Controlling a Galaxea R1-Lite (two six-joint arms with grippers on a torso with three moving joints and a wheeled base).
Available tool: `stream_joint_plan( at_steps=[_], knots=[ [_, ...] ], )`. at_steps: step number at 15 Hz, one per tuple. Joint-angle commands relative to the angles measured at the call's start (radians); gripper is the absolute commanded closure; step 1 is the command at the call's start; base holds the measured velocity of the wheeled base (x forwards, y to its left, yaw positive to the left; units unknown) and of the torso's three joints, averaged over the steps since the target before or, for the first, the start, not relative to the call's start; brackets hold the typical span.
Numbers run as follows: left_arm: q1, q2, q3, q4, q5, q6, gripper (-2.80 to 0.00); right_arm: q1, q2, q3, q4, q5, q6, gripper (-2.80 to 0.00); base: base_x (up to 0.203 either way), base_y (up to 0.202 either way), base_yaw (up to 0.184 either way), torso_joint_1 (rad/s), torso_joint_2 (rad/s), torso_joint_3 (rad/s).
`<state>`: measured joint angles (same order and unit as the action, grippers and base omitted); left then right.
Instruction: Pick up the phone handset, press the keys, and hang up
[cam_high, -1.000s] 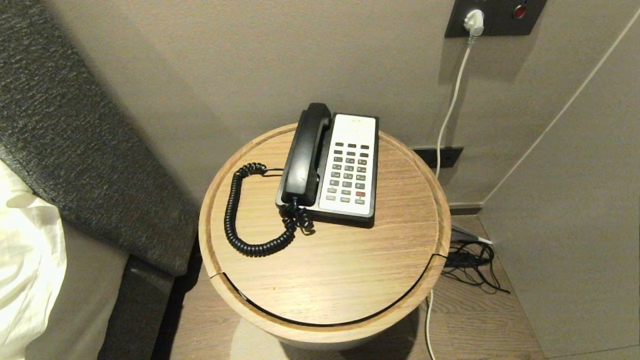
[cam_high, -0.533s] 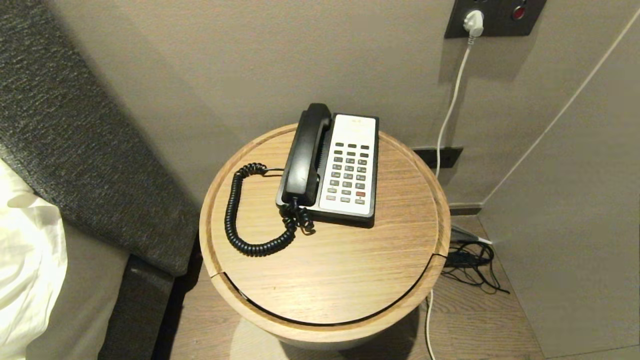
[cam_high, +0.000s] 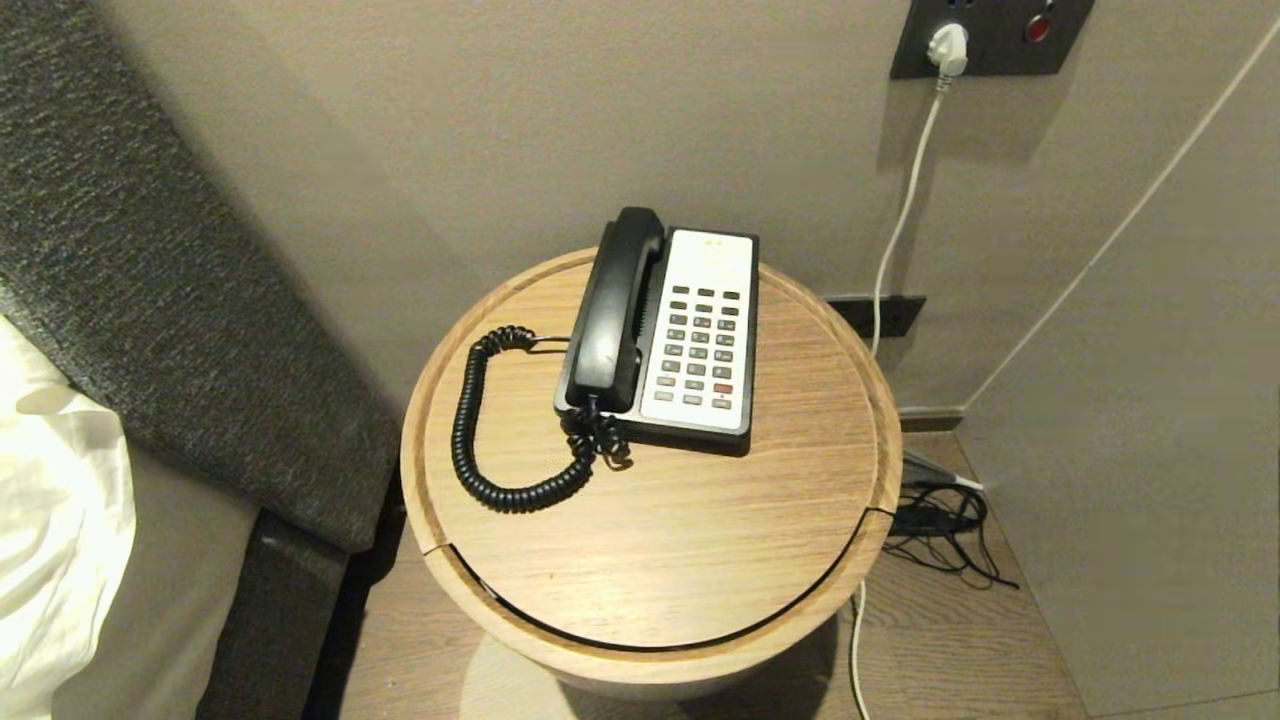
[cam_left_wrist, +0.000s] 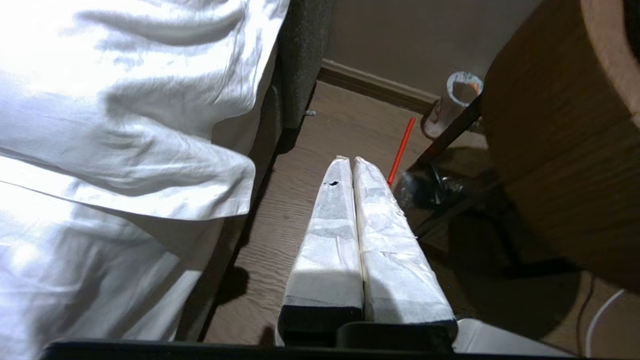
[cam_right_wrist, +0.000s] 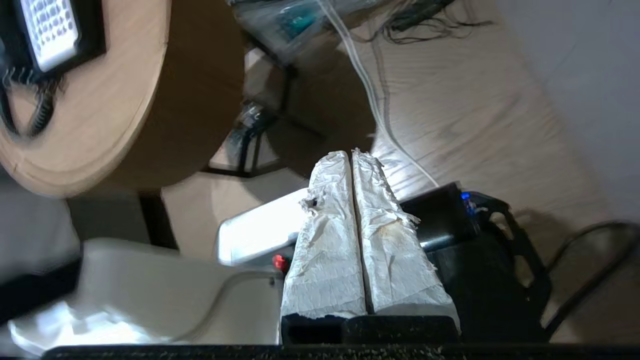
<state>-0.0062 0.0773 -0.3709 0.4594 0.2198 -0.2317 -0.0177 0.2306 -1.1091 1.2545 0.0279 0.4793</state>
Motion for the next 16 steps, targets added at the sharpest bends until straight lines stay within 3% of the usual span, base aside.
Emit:
stream_joint_plan(
  at_steps=[1,3,5,8,10,12,14,16],
  knots=[
    [0.002,-0.075,0.063,-0.006,0.0,0.007,0.0,0.001,-0.169,0.121,0.009,0.004,-0.032,0.0,0.0,0.0,0.0,0.0,0.0,0.0],
    [0.001,-0.076,0.12,-0.031,0.003,0.013,0.0,0.01,-0.212,0.24,0.014,0.014,-0.075,0.0,0.0,0.0,0.0,0.0,0.0,0.0],
    [0.001,-0.076,0.187,-0.127,-0.041,0.087,0.0,0.012,-0.211,0.401,-0.146,0.025,-0.153,0.0,0.0,0.0,0.0,0.0,0.0,0.0],
    [0.002,-0.076,0.288,-0.338,-0.111,0.144,0.0,0.013,-0.211,0.782,-0.754,-0.007,-0.202,0.0,0.0,0.0,0.0,0.0,0.0,0.0],
    [0.002,-0.076,0.291,-0.327,-0.135,0.146,0.0,0.013,-0.211,1.031,-1.092,-0.021,-0.24,0.0,0.0,0.0,0.0,0.0,0.0,0.0],
    [0.002,-0.076,0.29,-0.326,-0.146,0.152,0.0,0.013,-0.211,1.126,-1.155,-0.03,-0.311,0.0,0.0,0.0,0.0,0.0,0.0,0.0],
    [0.002,-0.076,0.294,-0.339,-0.151,0.171,0.0,0.013,-0.212,1.105,-1.221,-0.032,-0.517,0.0,0.0,0.0,0.0,0.0,0.0,0.0],
    [0.002,-0.076,0.303,-0.355,-0.173,0.276,0.0,0.013,-0.212,1.104,-1.251,-0.029,-0.53,0.0,0.0,0.0,0.0,0.0,0.0,0.0]
  ],
)
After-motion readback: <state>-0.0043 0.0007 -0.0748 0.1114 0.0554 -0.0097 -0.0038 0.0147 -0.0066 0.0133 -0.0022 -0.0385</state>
